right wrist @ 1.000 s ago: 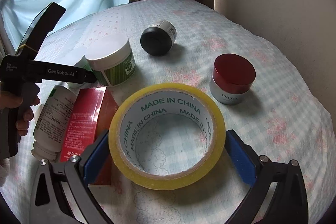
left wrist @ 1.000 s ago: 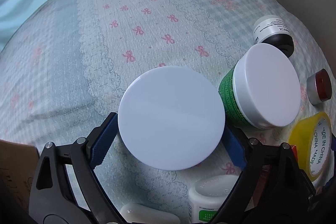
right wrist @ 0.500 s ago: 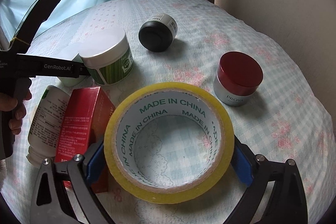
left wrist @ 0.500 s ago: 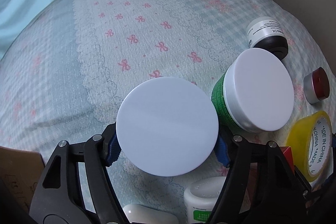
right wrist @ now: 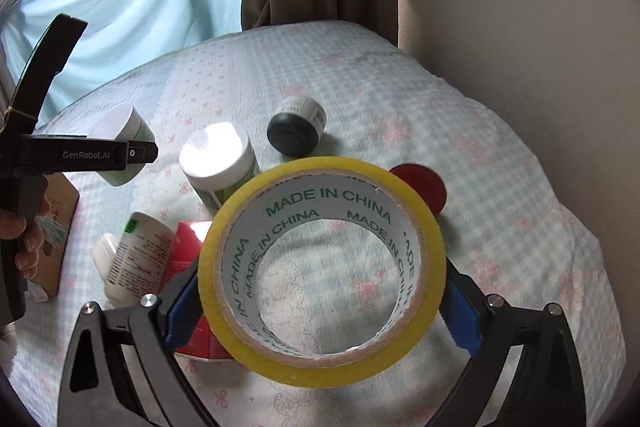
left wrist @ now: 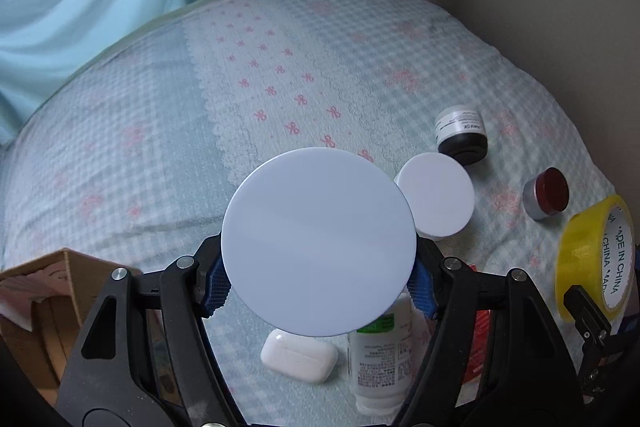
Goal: Organize rigid objects
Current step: 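Carry the white jar and tape roll into the cardboard box with both tools, then open both tools and lift them away from the box, then grasp the white pill bottle with the left tool while the right tool grasps the red box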
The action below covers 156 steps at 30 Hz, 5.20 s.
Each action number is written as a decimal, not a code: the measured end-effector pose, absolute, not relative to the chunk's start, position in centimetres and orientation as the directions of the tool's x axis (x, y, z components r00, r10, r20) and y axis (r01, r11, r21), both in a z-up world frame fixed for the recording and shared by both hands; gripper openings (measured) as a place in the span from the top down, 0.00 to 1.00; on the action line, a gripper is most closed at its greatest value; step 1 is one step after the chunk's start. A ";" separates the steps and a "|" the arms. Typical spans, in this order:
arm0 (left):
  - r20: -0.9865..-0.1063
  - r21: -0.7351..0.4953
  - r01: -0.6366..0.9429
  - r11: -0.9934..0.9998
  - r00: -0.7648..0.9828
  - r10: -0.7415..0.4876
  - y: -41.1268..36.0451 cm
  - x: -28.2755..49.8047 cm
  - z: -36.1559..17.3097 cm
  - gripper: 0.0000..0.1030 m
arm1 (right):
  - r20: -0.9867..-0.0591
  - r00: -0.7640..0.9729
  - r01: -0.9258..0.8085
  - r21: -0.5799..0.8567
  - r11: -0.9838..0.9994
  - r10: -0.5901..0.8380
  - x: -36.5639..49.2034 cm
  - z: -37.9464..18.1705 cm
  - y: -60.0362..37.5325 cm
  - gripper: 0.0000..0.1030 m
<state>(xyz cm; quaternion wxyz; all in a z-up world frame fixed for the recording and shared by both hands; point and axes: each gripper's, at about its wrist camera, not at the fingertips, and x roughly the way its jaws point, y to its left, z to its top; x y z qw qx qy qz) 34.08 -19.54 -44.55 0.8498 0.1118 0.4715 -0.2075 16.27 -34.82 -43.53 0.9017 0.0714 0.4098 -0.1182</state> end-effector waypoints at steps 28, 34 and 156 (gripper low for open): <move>-0.772 -0.083 0.124 0.989 0.619 -0.142 10.1 24.9 -16.0 0.34 | -0.658 0.748 -0.081 0.039 0.996 0.086 20.2 -13.6 -14.9 0.05; -0.800 -0.095 0.112 0.989 0.582 -0.143 17.8 25.7 -18.0 0.34 | -0.692 0.711 -0.113 0.065 0.991 0.126 22.5 -15.1 -6.4 0.05; -0.939 -0.107 0.346 0.932 0.272 -0.209 -12.5 24.2 -34.3 0.00 | -0.925 0.375 0.072 0.101 0.992 0.067 16.5 -32.5 -30.5 0.00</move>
